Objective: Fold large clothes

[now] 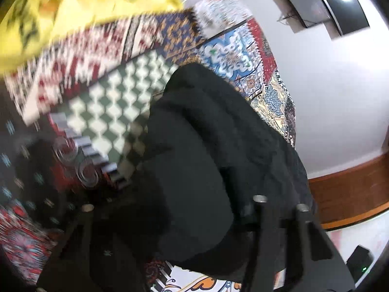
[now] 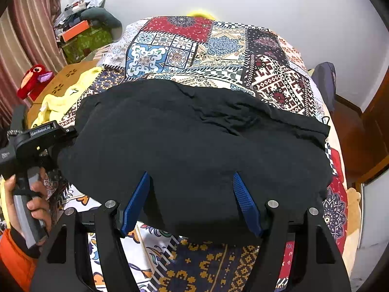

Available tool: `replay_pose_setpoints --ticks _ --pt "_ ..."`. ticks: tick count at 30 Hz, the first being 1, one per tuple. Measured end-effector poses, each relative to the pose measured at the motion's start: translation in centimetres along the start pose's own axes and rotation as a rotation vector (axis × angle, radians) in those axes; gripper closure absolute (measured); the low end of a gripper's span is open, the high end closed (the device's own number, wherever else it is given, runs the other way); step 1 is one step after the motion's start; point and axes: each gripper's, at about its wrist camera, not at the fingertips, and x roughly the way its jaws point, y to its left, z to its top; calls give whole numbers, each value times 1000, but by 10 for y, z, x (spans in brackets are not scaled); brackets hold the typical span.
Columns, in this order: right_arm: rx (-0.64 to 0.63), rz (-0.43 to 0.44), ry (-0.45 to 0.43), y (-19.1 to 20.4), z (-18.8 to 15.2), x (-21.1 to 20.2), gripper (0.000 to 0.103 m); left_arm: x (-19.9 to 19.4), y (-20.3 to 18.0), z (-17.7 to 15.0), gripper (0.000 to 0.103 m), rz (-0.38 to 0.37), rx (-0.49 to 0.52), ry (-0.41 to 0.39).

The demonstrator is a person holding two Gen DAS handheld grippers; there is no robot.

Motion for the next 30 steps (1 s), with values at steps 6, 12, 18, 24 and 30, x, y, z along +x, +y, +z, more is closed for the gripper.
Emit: replay_pose_setpoints --ticks 6,12,18,24,30 --pt "-5 0 -26 10 6 -14 36 -35 -31 14 70 44 115 -86" --pt "-28 31 -78 33 21 -23 36 -91 -57 23 72 133 266 -259" --pt "-6 128 -85 65 36 -4 36 -127 -72 28 72 266 414 -398" --pt "13 215 -7 89 39 36 35 -125 -84 21 72 319 537 -413" --pt "-31 235 90 99 23 70 35 -109 -96 4 73 338 617 -380"
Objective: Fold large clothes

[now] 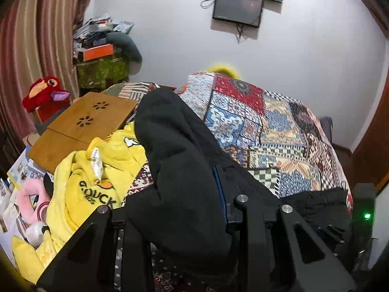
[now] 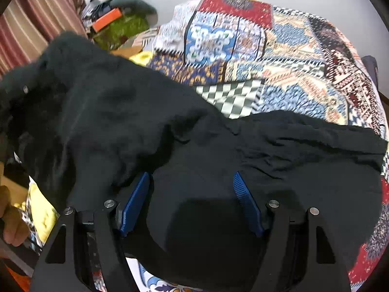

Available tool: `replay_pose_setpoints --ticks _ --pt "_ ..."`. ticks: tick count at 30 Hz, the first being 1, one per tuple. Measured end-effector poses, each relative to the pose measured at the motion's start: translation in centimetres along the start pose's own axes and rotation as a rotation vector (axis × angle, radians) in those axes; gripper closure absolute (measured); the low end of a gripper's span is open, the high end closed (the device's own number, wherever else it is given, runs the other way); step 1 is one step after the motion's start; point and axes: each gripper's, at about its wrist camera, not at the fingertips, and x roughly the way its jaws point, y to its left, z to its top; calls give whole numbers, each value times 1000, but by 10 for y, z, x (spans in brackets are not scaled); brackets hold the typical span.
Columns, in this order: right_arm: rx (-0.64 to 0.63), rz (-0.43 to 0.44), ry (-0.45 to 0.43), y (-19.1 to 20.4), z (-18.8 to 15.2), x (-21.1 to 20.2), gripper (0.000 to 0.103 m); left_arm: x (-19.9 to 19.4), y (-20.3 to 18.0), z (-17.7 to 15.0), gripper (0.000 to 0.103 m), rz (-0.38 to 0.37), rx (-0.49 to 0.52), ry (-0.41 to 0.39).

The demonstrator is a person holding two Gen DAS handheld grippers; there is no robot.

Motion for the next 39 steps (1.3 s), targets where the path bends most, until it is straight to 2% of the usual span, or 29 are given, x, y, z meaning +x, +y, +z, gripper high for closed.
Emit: replay_pose_setpoints --ticks 4,7,11,13,16,19,22,26,30,34,39 --pt "-1 8 8 -3 -1 -2 35 -6 -25 -3 73 29 100 -32" --pt "32 24 25 -10 -2 -16 35 -11 -35 0 73 22 147 -38" --pt "53 -6 -58 -29 -16 -56 35 -11 -43 0 73 44 204 -32" --pt "74 -67 -98 -48 -30 -78 35 -13 -45 1 73 48 212 -30" --pt "134 -147 -101 -83 -50 -94 35 -16 -50 2 73 45 220 -27" --pt "238 -116 -61 -117 -67 -88 35 -21 -62 3 73 48 244 -33" --pt "246 -94 -62 -122 -74 -81 35 -30 -81 5 73 38 283 -55" --pt "220 -128 -66 -117 -77 -77 34 -43 -115 10 73 -21 331 -78" --pt "247 -102 -62 -123 -79 -74 34 -59 -155 14 74 -130 371 -89" --pt "269 -76 -68 -128 -79 -75 34 -60 -197 9 74 -224 417 -53" --pt "325 -1 -109 -145 -89 -104 35 -55 -227 -3 74 -197 504 -39"
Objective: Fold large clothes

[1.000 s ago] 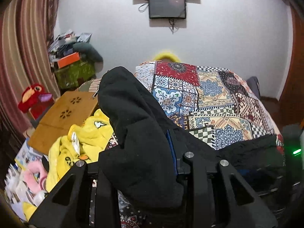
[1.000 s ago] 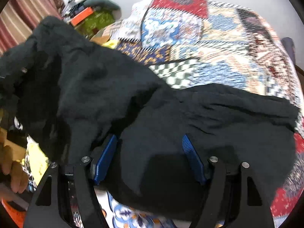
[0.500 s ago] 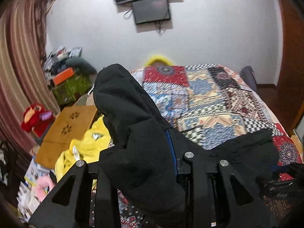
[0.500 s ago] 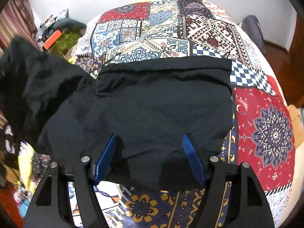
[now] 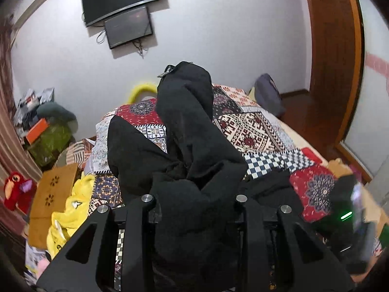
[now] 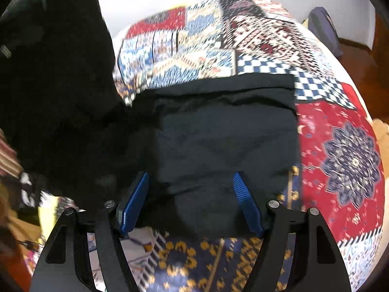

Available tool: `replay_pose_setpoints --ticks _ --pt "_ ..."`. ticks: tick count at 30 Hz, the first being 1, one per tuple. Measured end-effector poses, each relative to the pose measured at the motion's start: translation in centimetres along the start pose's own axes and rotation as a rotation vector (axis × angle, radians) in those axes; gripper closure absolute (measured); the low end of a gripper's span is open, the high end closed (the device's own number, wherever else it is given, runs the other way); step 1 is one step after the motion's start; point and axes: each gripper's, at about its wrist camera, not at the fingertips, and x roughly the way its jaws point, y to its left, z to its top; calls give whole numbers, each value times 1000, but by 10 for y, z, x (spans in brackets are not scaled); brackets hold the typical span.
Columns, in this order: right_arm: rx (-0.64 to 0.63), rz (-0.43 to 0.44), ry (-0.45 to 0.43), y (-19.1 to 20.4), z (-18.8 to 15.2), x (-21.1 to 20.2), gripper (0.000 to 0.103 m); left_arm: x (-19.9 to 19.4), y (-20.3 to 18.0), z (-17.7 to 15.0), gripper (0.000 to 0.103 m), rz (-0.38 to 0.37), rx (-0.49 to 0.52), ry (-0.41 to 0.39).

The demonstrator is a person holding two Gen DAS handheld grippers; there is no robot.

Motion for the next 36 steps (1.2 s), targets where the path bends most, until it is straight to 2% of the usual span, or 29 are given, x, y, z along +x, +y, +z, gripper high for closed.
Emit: replay_pose_setpoints --ticks 2,3,6,8,10,13,15,18,26,31,36 --pt "30 -25 -18 -16 -6 -15 35 2 -3 1 74 5 13 7" --pt "41 -69 -21 -25 -9 -19 35 2 -4 1 74 6 17 8" --pt "77 -133 -5 -50 -18 -18 35 1 -6 2 74 3 13 12" --pt "120 -130 37 -63 -23 -5 35 1 -9 4 74 -7 4 15" --pt "153 -85 28 -68 -26 1 35 0 -14 8 75 -27 -4 15" --pt "163 -36 33 -67 -24 7 35 -1 -22 14 76 -94 -12 19" --pt "157 -15 46 -65 -23 12 35 -1 -32 20 76 -164 -23 31" --pt "141 -14 52 -59 -22 19 35 5 -50 23 76 -255 -19 60" --pt "160 9 55 -67 -28 10 35 57 -100 -1 76 -439 12 268" --pt "133 -82 35 -78 -44 -19 35 67 -113 -23 76 -474 41 318" --pt "131 -195 29 -100 -54 -43 35 59 -127 -50 76 -419 147 280"
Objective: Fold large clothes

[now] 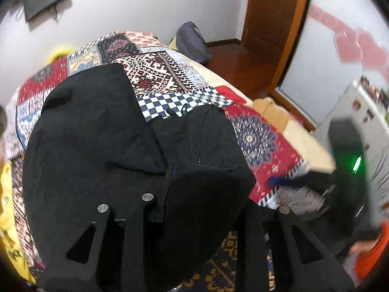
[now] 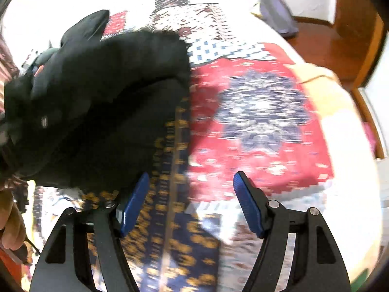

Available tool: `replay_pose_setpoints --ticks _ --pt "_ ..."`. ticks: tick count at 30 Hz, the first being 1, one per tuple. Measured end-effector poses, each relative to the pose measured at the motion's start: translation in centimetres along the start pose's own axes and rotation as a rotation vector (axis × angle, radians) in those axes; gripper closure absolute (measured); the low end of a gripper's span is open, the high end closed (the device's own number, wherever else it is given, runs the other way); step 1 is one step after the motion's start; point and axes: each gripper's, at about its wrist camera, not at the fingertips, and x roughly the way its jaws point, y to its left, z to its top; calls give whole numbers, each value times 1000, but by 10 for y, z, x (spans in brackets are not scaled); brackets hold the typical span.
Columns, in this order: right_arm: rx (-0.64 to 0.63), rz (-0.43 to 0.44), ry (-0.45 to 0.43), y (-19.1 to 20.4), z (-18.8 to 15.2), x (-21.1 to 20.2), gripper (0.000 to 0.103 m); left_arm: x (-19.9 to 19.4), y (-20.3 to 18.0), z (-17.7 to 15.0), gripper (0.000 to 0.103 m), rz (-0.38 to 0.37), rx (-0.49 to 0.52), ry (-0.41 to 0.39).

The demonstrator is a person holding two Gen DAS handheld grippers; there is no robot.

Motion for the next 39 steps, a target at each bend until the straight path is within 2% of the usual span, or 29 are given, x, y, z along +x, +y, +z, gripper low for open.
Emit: replay_pose_setpoints --ticks 3,6,11,14,18,21,28,31,35,39 --pt "44 -15 -26 -18 3 -15 35 5 -10 -12 75 18 38 3" --pt "77 -11 -67 -27 14 -30 35 9 -15 -16 68 15 61 1" --pt "94 -8 -119 -29 19 -56 35 10 -23 -19 40 -10 71 18" --pt "91 29 -129 -20 28 -59 35 3 -28 -22 26 -50 63 12" --pt "37 68 -116 1 42 -48 35 -9 -24 -26 26 -66 23 2" --pt "1 101 -66 11 50 -27 35 -19 -18 -28 26 -88 -2 -8" --pt "2 97 57 7 48 15 35 -49 -9 -33 26 -116 -25 -21" --pt "-26 79 64 12 41 23 35 -75 0 -32 26 -129 -44 -47" --pt "2 94 63 8 38 25 33 -109 26 -29 26 -64 -83 -112" --pt "15 92 59 8 37 23 31 -123 68 -29 26 56 -134 -138"
